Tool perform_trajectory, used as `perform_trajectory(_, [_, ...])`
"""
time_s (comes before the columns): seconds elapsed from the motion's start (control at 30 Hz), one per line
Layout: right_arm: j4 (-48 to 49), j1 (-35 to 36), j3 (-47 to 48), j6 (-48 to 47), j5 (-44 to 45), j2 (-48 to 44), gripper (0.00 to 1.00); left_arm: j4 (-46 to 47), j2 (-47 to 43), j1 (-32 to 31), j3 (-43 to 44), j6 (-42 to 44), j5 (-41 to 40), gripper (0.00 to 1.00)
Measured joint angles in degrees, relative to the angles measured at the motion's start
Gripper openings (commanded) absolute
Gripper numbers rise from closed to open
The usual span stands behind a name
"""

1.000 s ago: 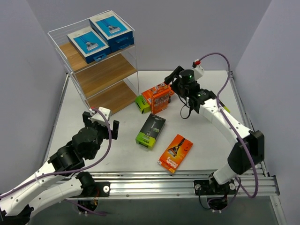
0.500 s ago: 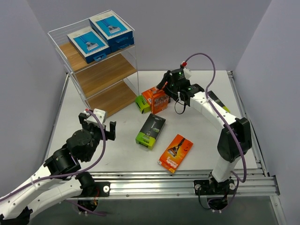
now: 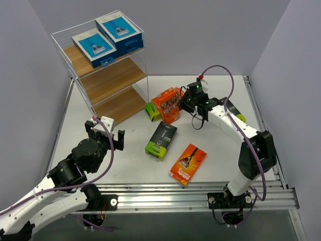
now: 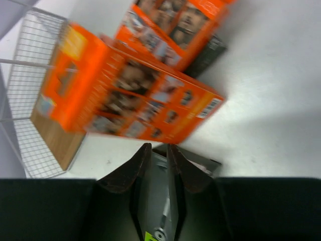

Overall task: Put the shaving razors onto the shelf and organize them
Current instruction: Grab a shaving razor with the right arm

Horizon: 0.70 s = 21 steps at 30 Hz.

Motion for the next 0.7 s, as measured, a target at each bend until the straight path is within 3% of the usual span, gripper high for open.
perform_trajectory(0.17, [-0.3,-3.6,-10.8,0.0,-0.2,-6.8,0.09,0.0,0.9,0.0,0.0,0.0,0.2,0.94])
perform_trajectory(0.37, [-0.7,-8.1,-19.3,-1.0,-0.4,-15.5,0.09,0.0,2.7,0.0,0.0,0.0,0.3,0.94])
perform_trajectory(0.4, [-0.7,-8.4,-20.3,-1.3,-0.7,-16.9,0.10,0.0,3.0,0.0,0.0,0.1,0.4,0.94])
perform_trajectory(0.57, [0.7,-5.2,-23.8,-3.4,-2.4,-22.9,0.37,0.0,3.8,0.0,0.0,0.2,0.3,0.94])
perform_trajectory(0.7, [2.5,5.2,-24.0,-6.4,-1.9,-25.8,0.42,0.0,4.1,0.0,0.0,0.3,0.2,0.94])
